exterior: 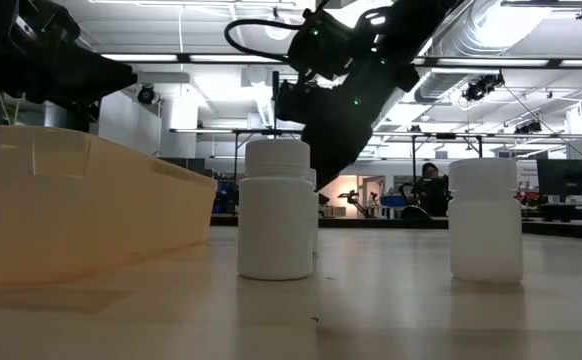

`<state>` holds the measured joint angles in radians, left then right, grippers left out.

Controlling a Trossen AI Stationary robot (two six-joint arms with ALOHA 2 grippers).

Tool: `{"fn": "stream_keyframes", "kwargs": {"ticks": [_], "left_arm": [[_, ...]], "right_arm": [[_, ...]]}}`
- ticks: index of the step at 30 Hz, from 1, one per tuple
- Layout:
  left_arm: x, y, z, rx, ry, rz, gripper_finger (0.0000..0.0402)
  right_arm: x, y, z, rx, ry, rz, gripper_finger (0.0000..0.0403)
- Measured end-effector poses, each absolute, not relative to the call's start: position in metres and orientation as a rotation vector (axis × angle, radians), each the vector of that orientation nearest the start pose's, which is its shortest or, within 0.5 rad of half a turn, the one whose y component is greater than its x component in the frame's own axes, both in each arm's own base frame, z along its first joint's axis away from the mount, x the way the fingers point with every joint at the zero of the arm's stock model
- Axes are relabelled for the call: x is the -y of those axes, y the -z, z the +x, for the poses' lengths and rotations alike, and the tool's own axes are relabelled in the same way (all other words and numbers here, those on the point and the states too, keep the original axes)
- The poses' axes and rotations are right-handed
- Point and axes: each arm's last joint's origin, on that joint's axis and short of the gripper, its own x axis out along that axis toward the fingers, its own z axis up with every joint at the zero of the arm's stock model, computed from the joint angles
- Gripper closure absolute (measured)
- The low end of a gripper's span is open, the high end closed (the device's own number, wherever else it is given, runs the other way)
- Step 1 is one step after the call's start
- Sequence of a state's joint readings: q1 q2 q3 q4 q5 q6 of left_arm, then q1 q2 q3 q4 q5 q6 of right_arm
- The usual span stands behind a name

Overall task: Pick and place pill bottles into a basket
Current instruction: Put the top white pill bottle into the orange bin

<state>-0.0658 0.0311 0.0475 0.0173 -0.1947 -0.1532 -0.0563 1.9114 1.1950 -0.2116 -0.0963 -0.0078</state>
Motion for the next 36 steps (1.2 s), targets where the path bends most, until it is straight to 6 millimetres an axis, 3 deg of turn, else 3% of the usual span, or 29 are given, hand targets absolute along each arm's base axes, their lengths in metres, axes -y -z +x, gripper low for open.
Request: {"fn": "stream_keyframes", "kwargs": {"ticks": [9,16,28,36], "left_arm": [[0.001,-0.177,0.096,0.021,-0.129,-0.152,0.0291],[0.001,-0.177,0.096,0.023,-0.129,-0.152,0.0291],[0.001,-0.177,0.096,0.023,-0.129,-0.152,0.0291],[0.0,-0.177,0.096,0.026,-0.17,-0.152,0.0291]], "right_arm": [[0.019,-0.159,0.39,-0.926,-0.028,0.066,0.0239],[0.018,-0.165,0.395,-0.855,-0.038,0.063,0.0235],[0.011,-0.222,0.423,-0.665,-0.097,0.016,0.024],[-0.006,-0.238,0.434,-0.517,-0.146,-0.036,0.0237]]}}
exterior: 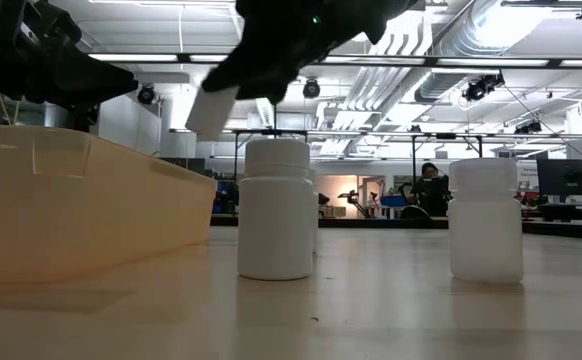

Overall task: Pick and place pill bottles into a basket
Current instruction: Put the top white pill bottle into the orange bin

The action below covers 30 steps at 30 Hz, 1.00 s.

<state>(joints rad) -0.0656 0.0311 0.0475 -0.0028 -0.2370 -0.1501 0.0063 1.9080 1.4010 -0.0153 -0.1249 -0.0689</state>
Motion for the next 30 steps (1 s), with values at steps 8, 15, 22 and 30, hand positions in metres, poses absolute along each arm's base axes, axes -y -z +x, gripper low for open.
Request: {"fn": "stream_keyframes", "kwargs": {"ticks": [8,15,22,30], "left_arm": [[-0.001,-0.177,0.096,0.024,-0.191,-0.152,0.0291],[-0.001,-0.177,0.096,0.023,-0.192,-0.151,0.0291],[-0.001,-0.177,0.096,0.027,-0.192,-0.152,0.0291],[-0.001,-0.177,0.096,0.03,-0.199,-0.152,0.0291]], "right_arm": [[-0.008,-0.22,0.445,-0.497,-0.147,-0.038,0.0236],[-0.001,-0.218,0.449,-0.476,-0.137,-0.027,0.0236],[0.0,-0.231,0.465,-0.489,-0.135,-0.052,0.0236],[0.002,-0.227,0.478,-0.648,-0.125,-0.024,0.0236]]}}
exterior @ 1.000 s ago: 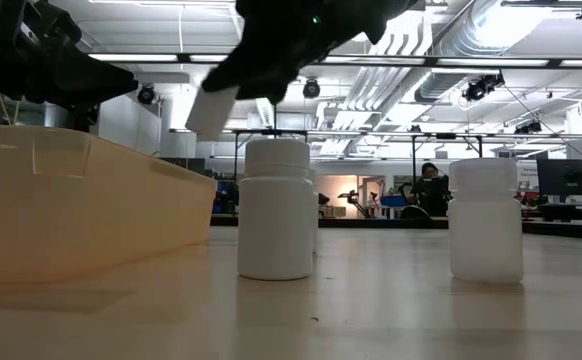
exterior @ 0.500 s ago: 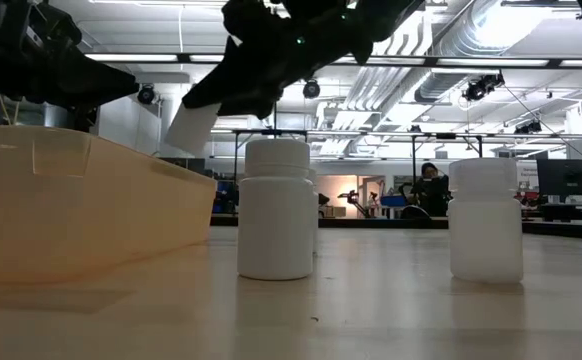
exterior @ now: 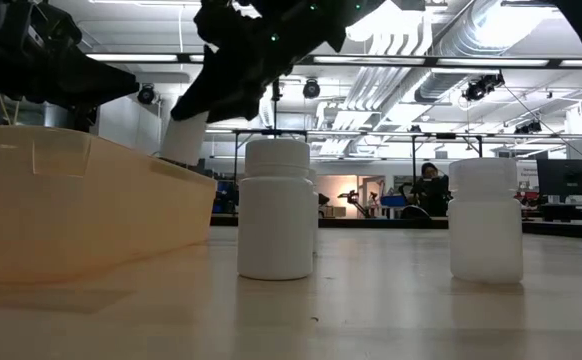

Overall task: Pick and place pill bottles into a basket
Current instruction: Put the top white pill bottle into the orange bin

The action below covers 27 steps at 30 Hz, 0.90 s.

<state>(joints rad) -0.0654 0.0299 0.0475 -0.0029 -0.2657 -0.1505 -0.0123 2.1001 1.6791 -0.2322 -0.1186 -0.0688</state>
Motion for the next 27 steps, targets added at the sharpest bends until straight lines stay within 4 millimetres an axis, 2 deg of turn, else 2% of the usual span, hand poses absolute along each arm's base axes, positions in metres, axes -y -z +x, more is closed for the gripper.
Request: {"fn": "stream_keyframes", "kwargs": {"ticks": [3,9,14,23,27], "left_arm": [[-0.001,-0.177,0.096,0.03,-0.198,-0.153,0.0291],[-0.001,-0.177,0.096,0.03,-0.198,-0.153,0.0291],[-0.001,-0.177,0.096,0.03,-0.198,-0.153,0.0291],[-0.001,-0.177,0.096,0.03,-0.198,-0.153,0.0291],[-0.001,-0.177,0.096,0.03,-0.198,-0.153,0.0291]], "right_arm": [[0.002,-0.22,0.48,-0.673,-0.126,-0.021,0.0236],[0.001,-0.189,0.486,-0.74,-0.141,0.009,0.0236],[0.002,-0.176,0.49,-0.749,-0.178,0.033,0.0236],[0.001,-0.175,0.491,-0.741,-0.194,0.041,0.0234],[0.002,-0.175,0.491,-0.745,-0.156,0.04,0.0214]]}}
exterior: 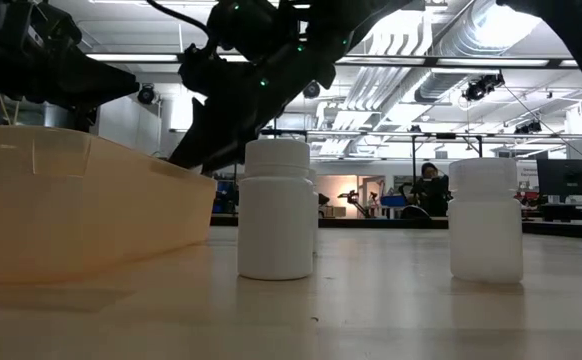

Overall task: Pick and place pill bottles into a basket
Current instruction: Put the top white pill bottle into the orange bin

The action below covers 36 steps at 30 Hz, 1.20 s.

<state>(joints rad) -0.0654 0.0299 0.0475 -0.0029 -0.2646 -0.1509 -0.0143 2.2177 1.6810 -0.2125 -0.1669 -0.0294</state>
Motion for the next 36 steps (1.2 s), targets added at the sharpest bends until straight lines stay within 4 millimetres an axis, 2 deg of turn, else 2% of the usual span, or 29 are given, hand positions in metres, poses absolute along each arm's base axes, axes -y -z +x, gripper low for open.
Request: {"fn": "stream_keyframes", "kwargs": {"ticks": [7,13,18,22,26,32,36], "left_arm": [[-0.001,-0.177,0.096,0.029,-0.197,-0.153,0.0291],[-0.001,-0.177,0.096,0.029,-0.197,-0.153,0.0291],[-0.001,-0.177,0.096,0.029,-0.197,-0.153,0.0291],[-0.001,-0.177,0.096,0.025,-0.197,-0.152,0.0291],[-0.001,-0.176,0.096,0.022,-0.197,-0.152,0.0291],[-0.001,-0.176,0.096,0.022,-0.197,-0.152,0.0291],[-0.001,-0.176,0.096,0.022,-0.197,-0.152,0.0291]], "right_arm": [[0.003,-0.175,0.491,-0.744,-0.154,0.043,0.0175],[0.004,-0.18,0.492,-0.725,-0.151,0.043,0.0171],[0.008,-0.216,0.498,-0.68,-0.15,0.038,0.0174],[0.007,-0.247,0.493,-0.803,-0.154,0.042,0.0173],[-0.009,-0.257,0.478,-0.987,-0.165,0.054,0.0177],[-0.038,-0.25,0.457,-1.222,-0.094,0.02,0.0181],[-0.057,-0.248,0.451,-1.273,-0.097,-0.001,0.0179]]}}
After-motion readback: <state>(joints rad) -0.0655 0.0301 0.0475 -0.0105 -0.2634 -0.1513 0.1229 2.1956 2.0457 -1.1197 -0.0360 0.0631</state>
